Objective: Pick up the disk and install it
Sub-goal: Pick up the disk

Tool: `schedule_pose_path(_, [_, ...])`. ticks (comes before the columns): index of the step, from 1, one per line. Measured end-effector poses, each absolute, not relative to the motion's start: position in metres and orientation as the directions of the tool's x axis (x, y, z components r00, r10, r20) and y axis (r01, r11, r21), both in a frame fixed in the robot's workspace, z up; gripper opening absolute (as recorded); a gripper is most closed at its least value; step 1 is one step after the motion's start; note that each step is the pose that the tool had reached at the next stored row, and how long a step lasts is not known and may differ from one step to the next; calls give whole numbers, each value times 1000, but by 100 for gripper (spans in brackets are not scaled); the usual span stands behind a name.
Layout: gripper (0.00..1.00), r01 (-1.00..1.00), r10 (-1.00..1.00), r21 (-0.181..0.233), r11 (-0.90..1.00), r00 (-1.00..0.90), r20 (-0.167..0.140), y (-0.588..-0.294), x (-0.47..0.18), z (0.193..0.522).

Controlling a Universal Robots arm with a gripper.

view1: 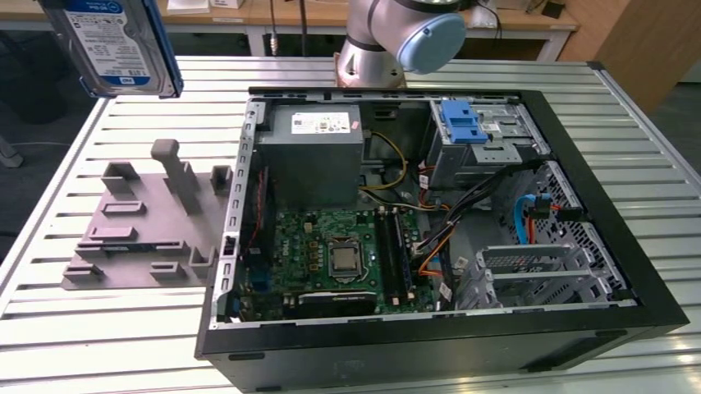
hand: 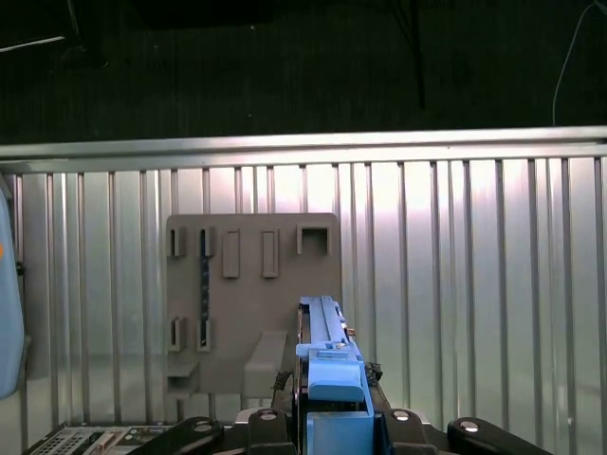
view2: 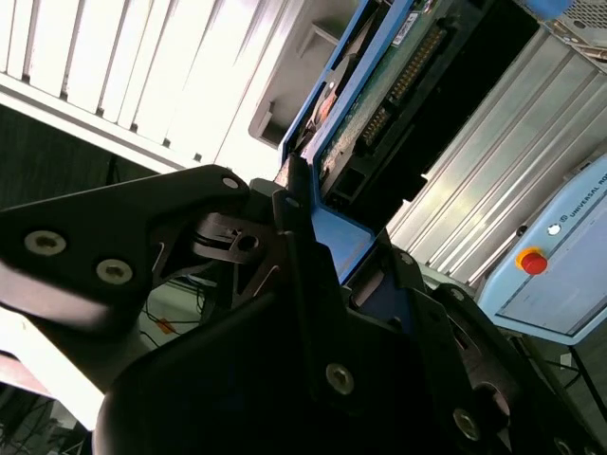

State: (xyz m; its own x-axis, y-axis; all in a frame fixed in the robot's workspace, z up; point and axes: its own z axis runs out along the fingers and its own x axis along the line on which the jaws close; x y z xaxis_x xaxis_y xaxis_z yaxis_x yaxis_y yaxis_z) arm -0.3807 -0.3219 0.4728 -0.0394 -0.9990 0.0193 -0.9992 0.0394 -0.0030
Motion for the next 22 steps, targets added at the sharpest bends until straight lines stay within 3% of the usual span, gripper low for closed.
schedule_pose_path(22, [36,-999,-999,-3,39,-39,19,-322,-366,473])
